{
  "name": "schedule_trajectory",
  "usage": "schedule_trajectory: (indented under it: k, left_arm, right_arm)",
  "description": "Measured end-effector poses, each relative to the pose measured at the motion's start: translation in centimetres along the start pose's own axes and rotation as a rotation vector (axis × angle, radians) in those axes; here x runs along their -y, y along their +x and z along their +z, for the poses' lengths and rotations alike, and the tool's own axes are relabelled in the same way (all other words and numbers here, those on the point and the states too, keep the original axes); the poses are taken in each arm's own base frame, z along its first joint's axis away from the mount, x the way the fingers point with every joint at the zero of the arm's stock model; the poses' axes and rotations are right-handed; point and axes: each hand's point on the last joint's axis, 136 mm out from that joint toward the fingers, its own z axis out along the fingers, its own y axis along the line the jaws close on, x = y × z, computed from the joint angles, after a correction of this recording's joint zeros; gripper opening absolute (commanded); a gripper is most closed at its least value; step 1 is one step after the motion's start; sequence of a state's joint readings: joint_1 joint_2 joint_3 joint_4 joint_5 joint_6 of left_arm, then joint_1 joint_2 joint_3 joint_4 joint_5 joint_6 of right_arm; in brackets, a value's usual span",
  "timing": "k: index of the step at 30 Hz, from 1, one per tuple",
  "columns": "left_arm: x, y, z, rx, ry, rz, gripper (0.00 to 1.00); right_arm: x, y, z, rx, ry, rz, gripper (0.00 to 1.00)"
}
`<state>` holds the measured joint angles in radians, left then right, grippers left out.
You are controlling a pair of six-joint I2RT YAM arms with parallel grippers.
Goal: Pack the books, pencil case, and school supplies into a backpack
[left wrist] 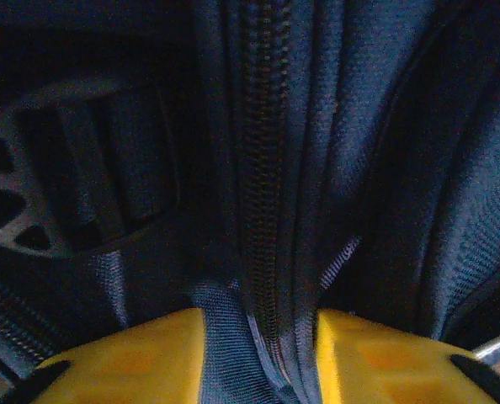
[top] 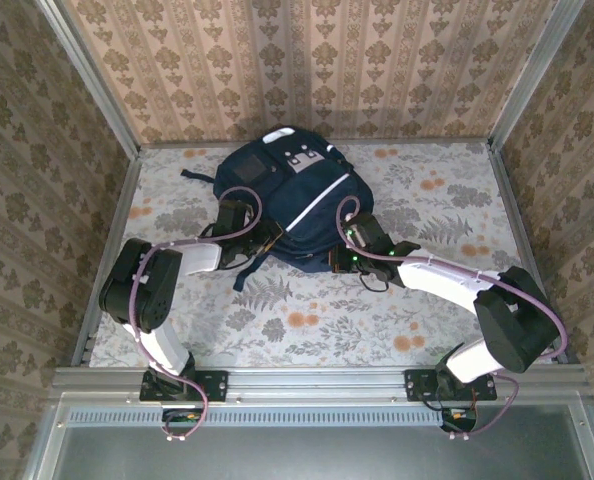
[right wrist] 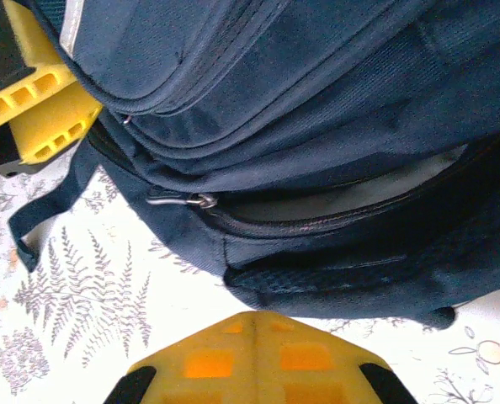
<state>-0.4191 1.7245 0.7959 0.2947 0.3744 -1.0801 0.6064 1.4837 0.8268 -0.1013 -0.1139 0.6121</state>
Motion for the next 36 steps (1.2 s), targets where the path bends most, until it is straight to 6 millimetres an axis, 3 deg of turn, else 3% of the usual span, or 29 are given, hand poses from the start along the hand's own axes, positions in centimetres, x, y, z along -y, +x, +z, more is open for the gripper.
schedule_trajectory:
  k: [2,10,15,19,22,28,36]
  left_arm:
    - [0.7,-0.2,0.0,0.009,0.014,0.003,0.0]
    - [2.2,-1.3,-0.2,0.056,0.002,0.009,0.0]
    - [4.1,-1.6,-1.7,0.096,0.029,0.019,0.0]
    - [5.9,-1.4,-2.8,0.128,0.06,0.028,0.0]
    - [7.0,-1.0,-3.2,0.135,0.08,0.031,0.0]
    - [7.8,-0.3,-3.2,0.134,0.092,0.012,0.0]
    - [8.4,0.2,-3.1,0.136,0.098,-0.008,0.0]
  right_arm:
    - [-0.2,0.0,0.1,-0.004,-0.011,0.005,0.04]
    - [-0.2,0.3,-0.5,-0.004,-0.015,-0.003,0.07]
    - [-0.9,-0.4,-1.6,0.024,-0.041,0.001,0.22]
    - [-1.0,-0.3,-1.7,0.02,-0.048,0.052,0.26]
    - [-1.3,-0.1,-1.6,0.021,-0.043,0.094,0.36]
    - [-3.4,1.4,-1.0,0.014,-0.031,0.113,0.45]
    - [-2.9,-0.5,0.9,0.093,0.079,0.178,0.5]
